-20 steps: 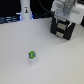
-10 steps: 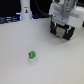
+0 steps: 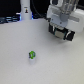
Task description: Open the kcup holder, insert the kcup into the holder, and close the kcup holder
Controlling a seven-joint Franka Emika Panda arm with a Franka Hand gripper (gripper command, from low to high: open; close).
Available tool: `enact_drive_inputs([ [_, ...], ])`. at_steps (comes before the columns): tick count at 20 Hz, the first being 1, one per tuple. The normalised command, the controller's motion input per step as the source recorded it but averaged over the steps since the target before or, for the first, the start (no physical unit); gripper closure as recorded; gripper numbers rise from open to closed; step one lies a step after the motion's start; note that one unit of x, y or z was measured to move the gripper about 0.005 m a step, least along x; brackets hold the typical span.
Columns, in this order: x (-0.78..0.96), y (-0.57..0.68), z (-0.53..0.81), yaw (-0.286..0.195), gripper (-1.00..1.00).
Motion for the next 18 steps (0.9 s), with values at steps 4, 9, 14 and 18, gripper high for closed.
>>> enact_drive_inputs([
  [4,0.95,-0.3,0.2,-0.065,1.0],
  [9,0.94,-0.31,0.22,-0.068,1.0],
  [14,0.85,-0.3,0.23,-0.077,-1.0],
  [18,0.41,-0.08,0.24,-0.101,-1.0],
])
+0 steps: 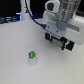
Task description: Open the kcup holder, insert the kcup into the holder, and close the kcup holder
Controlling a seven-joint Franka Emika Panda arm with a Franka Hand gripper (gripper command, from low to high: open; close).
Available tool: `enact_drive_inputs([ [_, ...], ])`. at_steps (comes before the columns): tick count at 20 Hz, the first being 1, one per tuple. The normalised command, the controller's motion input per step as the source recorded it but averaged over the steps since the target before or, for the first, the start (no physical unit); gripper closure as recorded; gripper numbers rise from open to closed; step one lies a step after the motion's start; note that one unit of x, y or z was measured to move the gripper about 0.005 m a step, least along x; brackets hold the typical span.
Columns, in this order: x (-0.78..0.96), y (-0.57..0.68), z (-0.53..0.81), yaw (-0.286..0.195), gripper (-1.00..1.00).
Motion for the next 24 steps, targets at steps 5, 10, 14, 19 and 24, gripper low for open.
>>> enact_drive_inputs([
  [5,0.38,-0.3,0.32,-0.145,-1.0],
  [10,0.28,-0.48,0.35,-0.208,-1.0],
  [14,0.2,-0.57,0.26,-0.231,-1.0],
  [19,0.14,-0.52,0.19,-0.248,-1.0],
  [24,0.01,-0.46,0.05,-0.286,-1.0],
])
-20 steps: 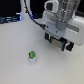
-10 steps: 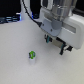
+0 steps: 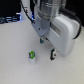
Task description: Open the kcup holder, insert the kcup into the holder, and close the kcup holder
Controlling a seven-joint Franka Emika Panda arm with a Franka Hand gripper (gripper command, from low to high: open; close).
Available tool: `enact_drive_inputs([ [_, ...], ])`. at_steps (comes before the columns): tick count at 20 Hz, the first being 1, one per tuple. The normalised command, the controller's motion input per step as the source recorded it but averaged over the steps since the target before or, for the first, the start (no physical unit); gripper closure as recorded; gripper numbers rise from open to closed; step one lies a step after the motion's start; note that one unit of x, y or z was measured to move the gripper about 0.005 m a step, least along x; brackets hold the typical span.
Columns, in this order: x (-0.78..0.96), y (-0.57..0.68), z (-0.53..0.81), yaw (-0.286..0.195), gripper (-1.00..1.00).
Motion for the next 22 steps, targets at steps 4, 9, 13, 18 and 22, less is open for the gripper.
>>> enact_drive_inputs([
  [4,-0.1,-0.38,0.0,-0.312,-1.0],
  [9,-0.07,-0.38,-0.03,-0.312,-1.0],
  [13,-0.13,-0.41,-0.2,-0.305,-1.0],
  [18,-0.21,-0.4,-0.32,-0.306,-1.0],
  [22,-0.11,-0.29,-0.35,-0.281,-1.0],
])
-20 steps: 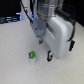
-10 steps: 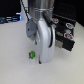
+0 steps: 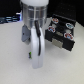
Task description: Open the kcup holder, insert the kcup into the holder, and close the kcup holder
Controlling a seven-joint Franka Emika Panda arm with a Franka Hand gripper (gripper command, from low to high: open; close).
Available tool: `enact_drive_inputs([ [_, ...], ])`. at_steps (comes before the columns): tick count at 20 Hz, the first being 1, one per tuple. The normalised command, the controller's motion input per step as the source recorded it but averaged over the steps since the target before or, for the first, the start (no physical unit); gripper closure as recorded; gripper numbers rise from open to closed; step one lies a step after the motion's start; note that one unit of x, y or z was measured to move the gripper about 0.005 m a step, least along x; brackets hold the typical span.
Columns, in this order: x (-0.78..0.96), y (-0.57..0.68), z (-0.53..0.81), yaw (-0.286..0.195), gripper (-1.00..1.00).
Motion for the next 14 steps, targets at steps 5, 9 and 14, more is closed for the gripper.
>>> enact_drive_inputs([
  [5,-0.09,-0.04,-0.12,-0.059,-1.0],
  [9,-0.15,0.09,0.06,-0.001,-1.0],
  [14,-0.53,0.01,0.04,-0.014,-1.0],
])
